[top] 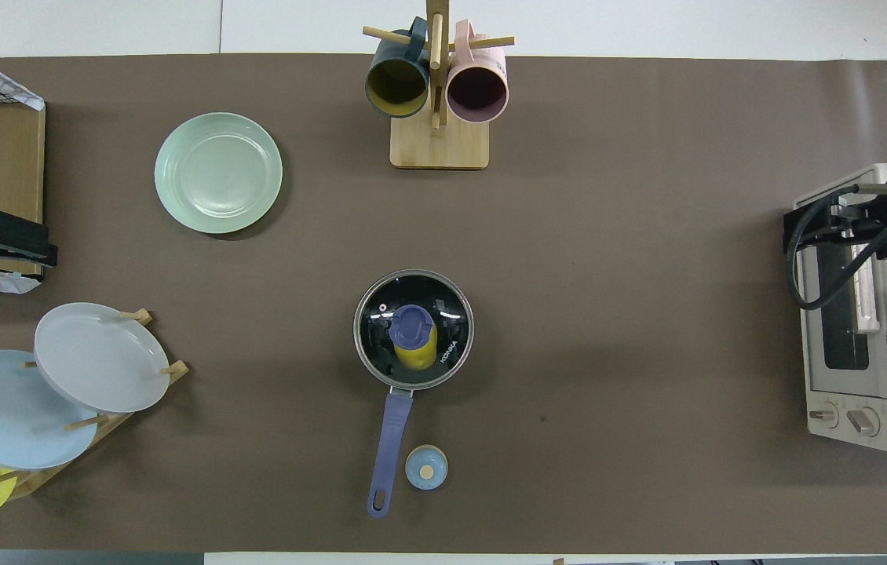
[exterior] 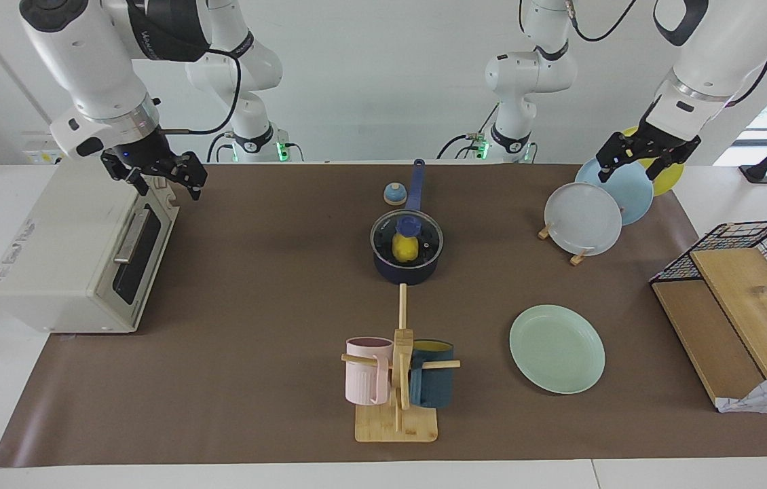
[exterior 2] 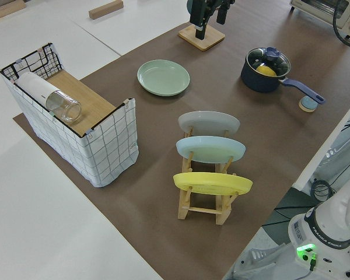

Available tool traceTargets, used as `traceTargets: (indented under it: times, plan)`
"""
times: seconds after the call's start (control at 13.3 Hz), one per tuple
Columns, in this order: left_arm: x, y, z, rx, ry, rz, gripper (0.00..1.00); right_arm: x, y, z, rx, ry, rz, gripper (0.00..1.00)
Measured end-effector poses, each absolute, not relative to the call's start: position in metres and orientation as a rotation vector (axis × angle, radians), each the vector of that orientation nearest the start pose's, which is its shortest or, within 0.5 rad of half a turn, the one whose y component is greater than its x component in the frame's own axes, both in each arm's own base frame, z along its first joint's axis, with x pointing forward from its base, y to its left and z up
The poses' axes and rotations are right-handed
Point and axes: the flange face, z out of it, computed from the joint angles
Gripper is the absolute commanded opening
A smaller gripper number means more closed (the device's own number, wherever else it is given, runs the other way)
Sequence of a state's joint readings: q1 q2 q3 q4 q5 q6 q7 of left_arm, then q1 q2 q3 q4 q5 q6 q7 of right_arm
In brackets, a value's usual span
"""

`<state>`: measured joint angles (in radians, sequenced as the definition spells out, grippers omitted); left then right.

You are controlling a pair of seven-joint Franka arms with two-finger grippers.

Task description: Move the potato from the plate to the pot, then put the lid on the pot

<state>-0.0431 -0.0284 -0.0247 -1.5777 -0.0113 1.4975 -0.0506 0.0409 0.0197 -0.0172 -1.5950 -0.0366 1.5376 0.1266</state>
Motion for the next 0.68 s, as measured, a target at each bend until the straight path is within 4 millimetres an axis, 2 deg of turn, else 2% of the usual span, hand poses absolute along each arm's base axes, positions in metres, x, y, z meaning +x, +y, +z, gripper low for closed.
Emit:
traceTargets:
  times: [0.38, 0.68]
  plan:
    - [0.537, -0.038, 0.631, -3.148, 0.028, 0.083, 1.00, 0.555, -0.003, 0.600, -3.176, 0.177, 0.119, 1.00]
    - [0.537, -0.038, 0.630, -3.148, 0.028, 0.083, 1.00, 0.551, -0.011, 0.607, -3.174, 0.179, 0.100, 1.00]
